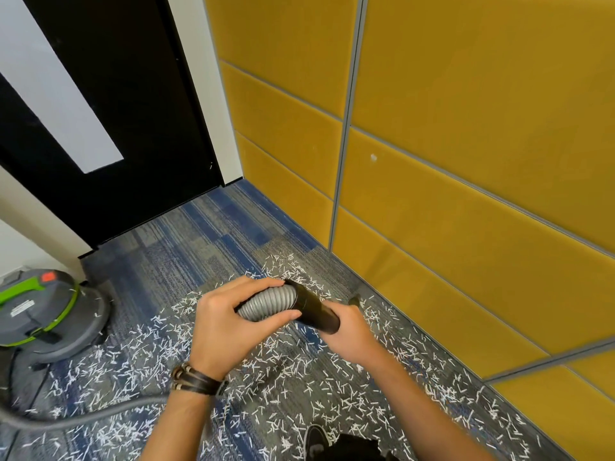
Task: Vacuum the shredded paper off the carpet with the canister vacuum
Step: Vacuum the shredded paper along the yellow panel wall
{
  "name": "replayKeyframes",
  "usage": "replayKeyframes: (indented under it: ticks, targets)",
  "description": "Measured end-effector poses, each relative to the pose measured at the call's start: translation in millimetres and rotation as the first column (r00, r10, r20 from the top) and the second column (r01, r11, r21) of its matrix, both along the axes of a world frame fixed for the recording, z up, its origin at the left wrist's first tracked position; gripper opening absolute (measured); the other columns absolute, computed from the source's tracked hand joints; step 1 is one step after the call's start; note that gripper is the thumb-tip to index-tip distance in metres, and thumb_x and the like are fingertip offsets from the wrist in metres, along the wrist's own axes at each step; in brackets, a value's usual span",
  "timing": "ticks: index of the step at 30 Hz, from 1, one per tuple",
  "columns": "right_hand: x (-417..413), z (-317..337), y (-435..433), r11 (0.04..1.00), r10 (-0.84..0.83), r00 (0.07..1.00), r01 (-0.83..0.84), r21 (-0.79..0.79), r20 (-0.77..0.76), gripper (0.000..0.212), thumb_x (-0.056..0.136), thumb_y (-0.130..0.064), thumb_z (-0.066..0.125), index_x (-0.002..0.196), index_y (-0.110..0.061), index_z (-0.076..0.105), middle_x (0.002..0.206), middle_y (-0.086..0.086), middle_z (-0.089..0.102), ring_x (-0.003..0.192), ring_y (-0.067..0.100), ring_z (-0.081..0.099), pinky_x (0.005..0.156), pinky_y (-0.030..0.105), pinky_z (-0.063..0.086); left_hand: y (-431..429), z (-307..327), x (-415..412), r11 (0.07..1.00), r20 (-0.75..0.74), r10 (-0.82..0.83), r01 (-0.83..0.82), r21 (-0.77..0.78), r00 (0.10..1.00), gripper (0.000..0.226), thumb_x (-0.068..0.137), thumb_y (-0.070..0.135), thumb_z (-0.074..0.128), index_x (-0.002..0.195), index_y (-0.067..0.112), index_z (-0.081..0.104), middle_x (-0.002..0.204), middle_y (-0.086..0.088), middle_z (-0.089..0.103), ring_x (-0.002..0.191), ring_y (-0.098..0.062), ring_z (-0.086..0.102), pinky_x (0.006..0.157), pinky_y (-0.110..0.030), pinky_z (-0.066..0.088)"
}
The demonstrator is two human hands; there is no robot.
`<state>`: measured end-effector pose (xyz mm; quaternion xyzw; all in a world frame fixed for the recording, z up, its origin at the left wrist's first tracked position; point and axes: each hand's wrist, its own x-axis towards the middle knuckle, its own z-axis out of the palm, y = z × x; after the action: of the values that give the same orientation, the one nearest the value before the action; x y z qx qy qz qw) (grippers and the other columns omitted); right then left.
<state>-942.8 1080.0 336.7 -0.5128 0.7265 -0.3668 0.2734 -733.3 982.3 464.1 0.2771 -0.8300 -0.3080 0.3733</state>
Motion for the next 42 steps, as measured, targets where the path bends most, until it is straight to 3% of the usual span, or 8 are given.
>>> replayKeyframes:
  ticks: [4,8,12,23,30,34,38,42]
  targets:
    - [13,5,-3,1.0,-0.016,0.996,0.017,-0.007,0.092,0.009,0.085,-0.006,0.073,0.086,-0.014,0.069,0.07,0.0,0.066,0.056,0.003,0.054,0.054,0.018,0.04,1,11,4,0.998,0.002,-0.015,0.015,-0.061,1.0,0.048,0.07,0.051,0.093,0.109,0.026,0.082,0.093,0.016,0.074,0.085,-0.007,0.072,0.079,-0.024,0.057]
    - [24,12,-5,1.0,-0.014,0.987,0.017,-0.016,0.16,0.028,0.085,-0.005,0.072,0.081,-0.03,0.063,0.066,-0.006,0.061,0.054,0.003,0.051,0.053,0.019,0.038,1,19,6,0.995,-0.015,-0.04,0.039,-0.087,0.999,0.049,0.068,0.051,0.094,0.107,0.024,0.082,0.093,0.014,0.075,0.085,-0.009,0.073,0.079,-0.026,0.058]
    - [30,15,4,1.0,-0.007,0.988,0.01,-0.021,0.154,0.029,0.086,-0.01,0.074,0.084,-0.037,0.063,0.069,-0.005,0.063,0.056,0.003,0.053,0.054,0.019,0.039,1,21,14,0.997,-0.037,-0.062,0.06,-0.048,0.997,0.05,0.066,0.053,0.094,0.106,0.025,0.082,0.095,0.016,0.076,0.086,-0.008,0.073,0.081,-0.023,0.057]
    - [27,30,-5,1.0,-0.007,0.998,0.007,-0.008,0.07,0.017,0.082,0.001,0.066,0.083,-0.016,0.067,0.067,0.002,0.065,0.053,0.004,0.052,0.052,0.015,0.037,2,21,25,0.998,-0.046,0.004,-0.008,-0.069,0.999,0.048,0.068,0.05,0.093,0.107,0.023,0.082,0.09,0.016,0.073,0.082,-0.01,0.071,0.079,-0.018,0.054]
    - [32,15,11,0.999,-0.015,0.997,0.012,0.033,0.074,0.013,0.085,-0.007,0.071,0.091,-0.019,0.07,0.073,-0.001,0.069,0.063,0.009,0.063,0.058,0.029,0.052,-4,15,22,0.997,-0.039,-0.071,0.072,0.032,0.997,0.05,0.064,0.058,0.092,0.104,0.03,0.081,0.092,0.017,0.075,0.086,-0.008,0.073,0.082,-0.018,0.055]
    - [27,13,17,0.996,-0.081,0.995,0.078,0.046,0.066,0.015,0.083,-0.008,0.072,0.089,-0.021,0.07,0.072,-0.001,0.069,0.062,0.011,0.063,0.061,0.037,0.053,3,14,19,0.998,-0.036,-0.061,0.06,-0.024,0.997,0.05,0.067,0.057,0.091,0.105,0.026,0.082,0.09,0.019,0.074,0.083,-0.005,0.072,0.08,-0.018,0.055]
    - [23,21,9,0.996,-0.092,0.993,0.09,0.029,0.073,0.017,0.084,-0.01,0.075,0.091,-0.026,0.07,0.071,-0.002,0.069,0.059,0.01,0.061,0.053,0.025,0.047,4,21,14,0.994,-0.04,-0.051,0.047,-0.094,0.998,0.048,0.07,0.053,0.092,0.107,0.024,0.082,0.091,0.016,0.074,0.084,-0.007,0.072,0.081,-0.019,0.055]
    - [23,21,8,0.996,-0.085,0.992,0.084,0.015,0.093,0.017,0.084,-0.009,0.074,0.089,-0.025,0.069,0.071,0.001,0.067,0.061,0.017,0.061,0.055,0.029,0.046,1,20,11,0.992,-0.019,-0.091,0.089,-0.087,0.996,0.049,0.068,0.054,0.094,0.106,0.026,0.082,0.092,0.016,0.074,0.083,-0.008,0.072,0.078,-0.022,0.056]
